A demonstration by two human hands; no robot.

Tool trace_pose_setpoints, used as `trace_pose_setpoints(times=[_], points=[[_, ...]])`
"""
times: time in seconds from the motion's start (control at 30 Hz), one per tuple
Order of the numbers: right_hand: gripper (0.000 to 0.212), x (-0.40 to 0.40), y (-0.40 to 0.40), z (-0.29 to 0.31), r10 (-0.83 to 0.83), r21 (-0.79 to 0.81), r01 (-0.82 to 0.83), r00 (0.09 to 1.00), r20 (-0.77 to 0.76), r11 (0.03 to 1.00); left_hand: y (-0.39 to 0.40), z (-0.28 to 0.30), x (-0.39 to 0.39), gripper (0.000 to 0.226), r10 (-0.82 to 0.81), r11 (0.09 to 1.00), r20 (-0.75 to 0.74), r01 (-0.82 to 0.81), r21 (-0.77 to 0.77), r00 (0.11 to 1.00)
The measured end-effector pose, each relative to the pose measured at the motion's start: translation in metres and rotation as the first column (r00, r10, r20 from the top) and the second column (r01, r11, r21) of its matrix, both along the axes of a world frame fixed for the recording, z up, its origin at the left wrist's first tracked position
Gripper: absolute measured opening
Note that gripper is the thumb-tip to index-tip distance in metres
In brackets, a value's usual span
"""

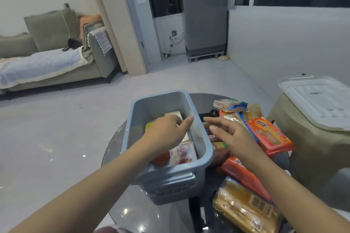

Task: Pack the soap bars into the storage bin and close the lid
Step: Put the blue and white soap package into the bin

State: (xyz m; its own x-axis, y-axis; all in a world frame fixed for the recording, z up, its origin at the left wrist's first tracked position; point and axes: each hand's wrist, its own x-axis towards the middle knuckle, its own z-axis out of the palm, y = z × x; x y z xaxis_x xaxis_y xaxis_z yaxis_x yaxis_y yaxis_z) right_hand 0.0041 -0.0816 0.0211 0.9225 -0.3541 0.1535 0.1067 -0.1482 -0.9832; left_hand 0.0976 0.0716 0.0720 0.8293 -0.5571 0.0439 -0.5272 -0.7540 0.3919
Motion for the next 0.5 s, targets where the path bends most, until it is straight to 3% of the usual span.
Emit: trace_pose_setpoints(times=[0.13, 0.27, 0.5], points=[[0.023, -0.012, -0.021, -0.002, -0.12, -0.007, 0.12, 0.992, -0.042, 0.993, -0.023, 0.004, -0.024, 0.04, -0.064, 0.973, 0.048, 0.073, -0.221, 0.997], [0.021, -0.02, -0.045, -0.004, -0.208, 0.008, 0.211, 0.971, -0.119, 0.977, -0.052, 0.004, -0.044, 0.032, -0.091, 0.95, 0.086, 0.113, -0.292, 0.992], [0.02, -0.028, -0.063, -0.011, -0.196, -0.027, 0.195, 0.951, -0.237, 0.98, -0.091, -0.008, -0.068, 0.044, -0.109, 0.925, -0.153, 0.044, -0.378, 0.982]])
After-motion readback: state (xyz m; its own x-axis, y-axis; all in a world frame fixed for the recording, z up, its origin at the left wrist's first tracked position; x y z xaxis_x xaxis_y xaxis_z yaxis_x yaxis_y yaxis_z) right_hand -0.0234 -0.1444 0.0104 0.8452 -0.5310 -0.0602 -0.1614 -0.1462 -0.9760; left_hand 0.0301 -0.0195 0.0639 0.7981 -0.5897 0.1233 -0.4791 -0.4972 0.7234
